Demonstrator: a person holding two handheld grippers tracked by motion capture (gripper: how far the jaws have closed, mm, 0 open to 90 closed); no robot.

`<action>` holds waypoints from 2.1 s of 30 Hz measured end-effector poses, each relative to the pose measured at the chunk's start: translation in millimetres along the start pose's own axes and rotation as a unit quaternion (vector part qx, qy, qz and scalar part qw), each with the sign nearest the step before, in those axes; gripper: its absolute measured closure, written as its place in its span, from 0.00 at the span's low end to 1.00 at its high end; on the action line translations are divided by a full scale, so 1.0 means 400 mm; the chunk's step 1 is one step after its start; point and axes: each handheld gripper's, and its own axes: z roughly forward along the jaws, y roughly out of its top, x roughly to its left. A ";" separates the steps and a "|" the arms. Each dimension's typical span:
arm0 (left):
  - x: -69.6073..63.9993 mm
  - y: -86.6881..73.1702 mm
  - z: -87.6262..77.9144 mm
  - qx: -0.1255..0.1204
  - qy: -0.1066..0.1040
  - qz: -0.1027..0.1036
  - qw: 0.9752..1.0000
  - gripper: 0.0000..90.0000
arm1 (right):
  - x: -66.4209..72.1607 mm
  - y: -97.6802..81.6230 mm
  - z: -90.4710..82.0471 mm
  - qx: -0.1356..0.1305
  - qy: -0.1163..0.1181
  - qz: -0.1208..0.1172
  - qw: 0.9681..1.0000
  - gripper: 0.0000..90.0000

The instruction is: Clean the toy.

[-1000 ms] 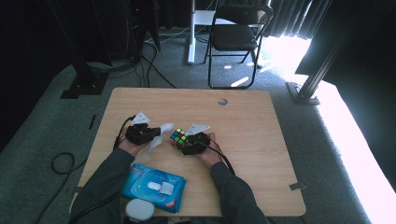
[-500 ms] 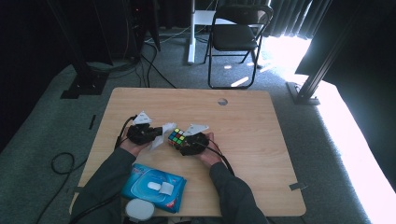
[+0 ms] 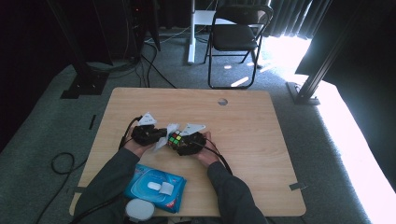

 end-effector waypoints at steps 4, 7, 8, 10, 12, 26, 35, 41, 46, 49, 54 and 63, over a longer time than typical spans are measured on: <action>-0.003 -0.001 0.002 0.001 -0.001 0.001 1.000 0.95 | 0.002 0.002 0.000 0.001 -0.001 0.000 1.000 0.38; -0.007 -0.001 0.006 0.004 -0.002 0.004 1.000 0.95 | 0.002 0.003 0.001 0.001 -0.002 0.000 1.000 0.38; -0.009 -0.001 0.007 0.005 -0.001 0.006 1.000 0.95 | 0.002 0.004 0.001 0.002 -0.002 -0.001 1.000 0.38; -0.011 -0.002 0.008 0.006 -0.001 0.007 1.000 0.95 | 0.003 0.005 0.002 0.003 -0.002 -0.002 1.000 0.38; -0.012 -0.001 0.007 0.006 -0.002 0.008 1.000 0.95 | 0.003 0.005 0.002 0.004 -0.002 -0.002 1.000 0.38; -0.041 0.012 0.019 0.015 -0.019 0.032 0.999 0.95 | 0.001 0.010 0.003 0.008 -0.012 0.002 1.000 0.38; -0.067 0.018 0.027 0.021 -0.039 0.046 0.998 0.95 | -0.003 0.012 0.006 0.006 -0.019 0.014 1.000 0.38; -0.078 0.020 0.031 0.019 -0.047 0.051 0.997 0.95 | -0.007 0.011 0.005 0.005 -0.021 0.015 1.000 0.38; -0.080 0.022 0.030 0.019 -0.051 0.053 0.997 0.95 | -0.008 0.012 0.002 0.004 -0.022 0.017 1.000 0.38; -0.077 0.024 0.029 0.017 -0.051 0.050 0.997 0.95 | -0.006 0.014 0.000 0.003 -0.023 0.014 1.000 0.38; -0.066 0.028 0.033 0.016 -0.047 0.045 0.998 0.95 | -0.002 0.015 0.002 0.002 -0.022 0.012 1.000 0.38; -0.042 0.033 0.028 0.011 -0.029 0.031 0.999 0.94 | 0.009 0.018 -0.002 0.000 -0.015 0.004 1.000 0.38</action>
